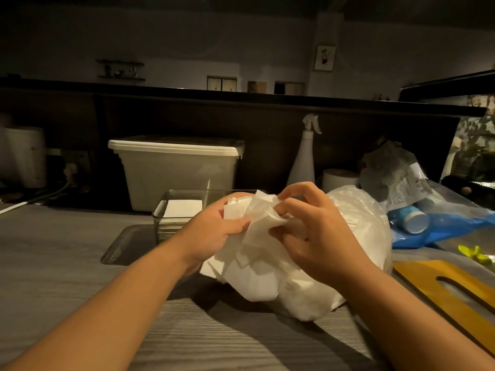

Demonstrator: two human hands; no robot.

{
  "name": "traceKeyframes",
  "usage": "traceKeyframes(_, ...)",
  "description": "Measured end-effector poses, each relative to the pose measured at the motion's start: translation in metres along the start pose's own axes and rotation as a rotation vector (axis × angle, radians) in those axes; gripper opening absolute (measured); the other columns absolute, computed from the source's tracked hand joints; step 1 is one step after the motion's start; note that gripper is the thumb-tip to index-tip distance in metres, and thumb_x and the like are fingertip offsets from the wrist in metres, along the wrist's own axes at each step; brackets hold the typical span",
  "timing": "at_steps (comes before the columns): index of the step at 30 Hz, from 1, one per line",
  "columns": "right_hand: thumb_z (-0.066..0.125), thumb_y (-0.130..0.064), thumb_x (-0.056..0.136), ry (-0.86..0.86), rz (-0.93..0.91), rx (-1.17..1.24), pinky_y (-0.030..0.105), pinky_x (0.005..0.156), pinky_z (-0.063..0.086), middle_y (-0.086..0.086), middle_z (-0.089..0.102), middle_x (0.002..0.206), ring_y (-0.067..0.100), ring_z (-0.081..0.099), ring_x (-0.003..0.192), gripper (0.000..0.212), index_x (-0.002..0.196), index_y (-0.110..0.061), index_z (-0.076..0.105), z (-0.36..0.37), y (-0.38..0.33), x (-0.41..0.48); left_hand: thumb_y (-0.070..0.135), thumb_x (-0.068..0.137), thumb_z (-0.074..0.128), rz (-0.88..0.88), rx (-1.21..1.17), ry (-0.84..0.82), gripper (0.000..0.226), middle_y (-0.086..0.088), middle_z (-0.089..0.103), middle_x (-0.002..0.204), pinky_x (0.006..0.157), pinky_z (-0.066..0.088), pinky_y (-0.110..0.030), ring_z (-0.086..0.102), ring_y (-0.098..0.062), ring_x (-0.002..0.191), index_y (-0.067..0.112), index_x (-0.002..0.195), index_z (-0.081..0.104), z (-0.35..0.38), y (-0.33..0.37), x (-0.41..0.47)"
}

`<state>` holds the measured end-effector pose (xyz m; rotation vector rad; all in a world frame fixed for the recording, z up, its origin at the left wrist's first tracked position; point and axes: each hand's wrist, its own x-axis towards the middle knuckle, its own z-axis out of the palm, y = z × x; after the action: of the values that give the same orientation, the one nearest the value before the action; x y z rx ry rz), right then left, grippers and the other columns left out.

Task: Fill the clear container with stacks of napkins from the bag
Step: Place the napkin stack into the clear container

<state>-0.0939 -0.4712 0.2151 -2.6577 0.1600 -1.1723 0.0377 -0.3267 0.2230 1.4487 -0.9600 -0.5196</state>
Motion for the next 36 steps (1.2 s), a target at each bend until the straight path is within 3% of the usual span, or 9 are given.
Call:
traceKeyframes(4,0.078,-0.024,0.084,0.050,-0.002,-0.005,0.021,0.079,0.041,-0.022,0.051,0.101,0.002,0.043,0.093,0.020,0.101,-0.028,0.068,0.001,0.001,-0.001,0.017,0.098,0.055,-0.058,-0.168,0.057,0.021,-0.004,0.077,0.096,0.070,0.060,-0.034,0.073,-0.019,0.081,0.024,0.111,0.071,-0.002,0.000,0.002)
traceKeyframes(8,0.077,-0.027,0.085,0.030,0.181,0.229,0.013,0.070,0.051,-0.024,0.051,0.105,0.000,0.054,0.096,0.024,0.097,-0.038,0.059,0.000,-0.001,0.001,0.015,0.098,0.057,-0.065,-0.234,0.086,0.020,-0.006,0.077,0.093,0.065,0.061,-0.034,0.074,-0.020,0.077,0.022,0.111,0.070,-0.003,0.002,0.001)
traceKeyframes(13,0.083,-0.027,0.078,-0.012,0.412,0.408,0.024,0.070,0.058,-0.018,0.050,0.121,0.009,0.059,0.098,0.067,0.127,-0.043,0.041,-0.001,0.001,0.005,0.014,0.097,0.058,-0.074,-0.277,0.105,0.016,-0.004,0.078,0.089,0.064,0.061,-0.034,0.075,-0.020,0.076,0.022,0.104,0.069,-0.004,0.004,0.002)
traceKeyframes(16,0.086,-0.024,0.075,-0.076,0.519,0.485,0.020,0.066,0.055,-0.016,0.053,0.113,0.009,0.061,0.093,0.084,0.137,-0.041,0.032,-0.004,-0.001,0.007,0.015,0.097,0.058,-0.069,-0.271,0.109,0.015,-0.002,0.078,0.089,0.066,0.060,-0.035,0.075,-0.019,0.078,0.022,0.103,0.069,-0.005,0.004,0.001)
traceKeyframes(20,0.086,-0.017,0.075,-0.023,0.551,0.547,0.026,0.071,0.061,-0.007,0.061,0.106,0.013,0.065,0.094,0.071,0.129,-0.035,0.044,-0.006,-0.006,0.007,0.016,0.098,0.056,-0.056,-0.281,0.121,0.015,0.000,0.078,0.088,0.067,0.059,-0.034,0.075,-0.017,0.078,0.023,0.103,0.068,-0.006,0.005,0.002)
traceKeyframes(23,0.087,-0.013,0.074,0.037,0.531,0.518,0.028,0.072,0.061,-0.012,0.059,0.105,0.013,0.062,0.095,0.063,0.119,-0.034,0.048,-0.012,-0.015,0.010,0.016,0.098,0.056,-0.050,-0.314,0.139,0.013,0.000,0.078,0.085,0.063,0.060,-0.032,0.075,-0.016,0.074,0.020,0.103,0.068,-0.007,0.007,0.002)
traceKeyframes(28,0.091,-0.018,0.068,-0.022,0.564,0.301,0.042,0.086,0.059,-0.010,0.047,0.125,0.019,0.057,0.108,0.097,0.142,-0.037,0.030,-0.020,-0.030,0.027,0.018,0.098,0.057,-0.064,-0.350,0.170,0.014,-0.006,0.078,0.089,0.064,0.061,-0.035,0.074,-0.022,0.075,0.016,0.106,0.069,-0.008,0.010,0.000)
traceKeyframes(33,0.090,-0.015,0.067,-0.082,0.542,0.367,0.038,0.073,0.059,-0.008,0.063,0.099,0.013,0.065,0.086,0.089,0.134,-0.037,0.036,-0.037,-0.036,0.045,0.022,0.097,0.059,-0.080,-0.386,0.233,0.023,-0.013,0.076,0.102,0.085,0.058,-0.051,0.072,-0.035,0.094,0.011,0.115,0.068,-0.012,0.012,0.001)
traceKeyframes(36,0.090,-0.011,0.065,-0.034,0.568,0.547,0.040,0.071,0.062,-0.001,0.072,0.099,0.018,0.072,0.086,0.074,0.122,-0.033,0.048,-0.031,-0.029,0.041,0.021,0.098,0.059,-0.064,-0.367,0.279,0.019,-0.011,0.076,0.098,0.084,0.058,-0.048,0.073,-0.032,0.090,0.011,0.112,0.068,-0.010,0.011,0.001)
